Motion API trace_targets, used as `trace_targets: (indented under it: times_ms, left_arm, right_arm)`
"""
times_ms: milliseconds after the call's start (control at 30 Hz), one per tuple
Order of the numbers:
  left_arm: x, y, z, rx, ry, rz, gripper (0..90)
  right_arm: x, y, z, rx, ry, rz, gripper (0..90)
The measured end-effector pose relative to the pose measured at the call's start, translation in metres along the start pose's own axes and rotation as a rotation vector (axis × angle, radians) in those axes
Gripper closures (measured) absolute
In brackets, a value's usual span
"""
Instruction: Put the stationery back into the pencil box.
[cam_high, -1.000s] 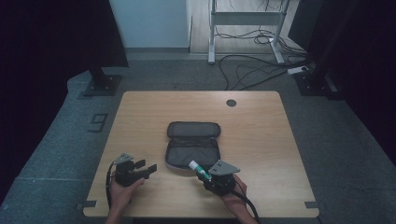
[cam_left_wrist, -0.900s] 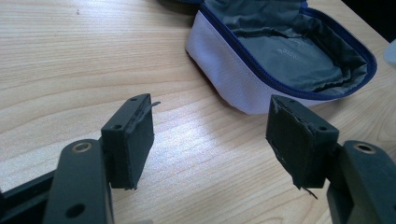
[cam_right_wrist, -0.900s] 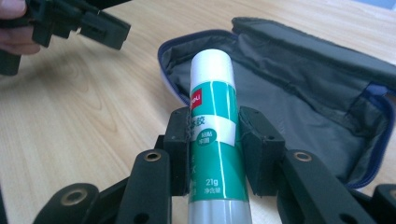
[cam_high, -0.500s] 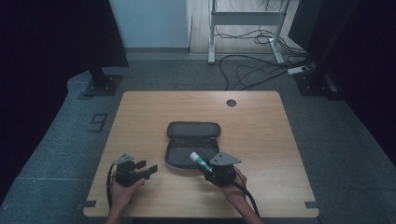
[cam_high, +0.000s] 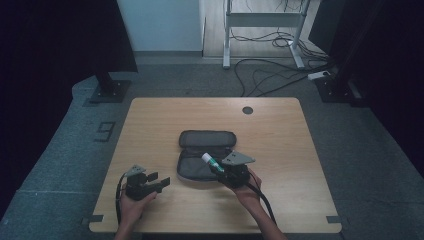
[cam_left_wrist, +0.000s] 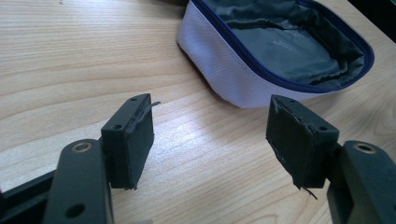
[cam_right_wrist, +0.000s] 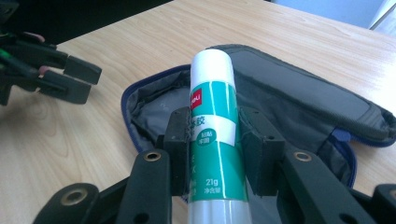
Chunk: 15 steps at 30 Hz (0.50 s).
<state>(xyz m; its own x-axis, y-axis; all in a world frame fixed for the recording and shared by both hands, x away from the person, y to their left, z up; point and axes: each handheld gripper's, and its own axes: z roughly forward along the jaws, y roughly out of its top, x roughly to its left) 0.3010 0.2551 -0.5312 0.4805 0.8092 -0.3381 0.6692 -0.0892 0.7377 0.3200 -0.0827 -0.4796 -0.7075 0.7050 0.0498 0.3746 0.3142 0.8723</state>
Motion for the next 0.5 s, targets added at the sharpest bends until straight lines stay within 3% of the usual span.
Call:
trace_targets:
  times_ms: [500]
  left_arm:
    - [0.0,-0.001,0.001,0.001,-0.002,0.0,32.2]
  right_arm:
    - [-0.018,0.01,0.029,0.062,-0.037,0.008,64.7]
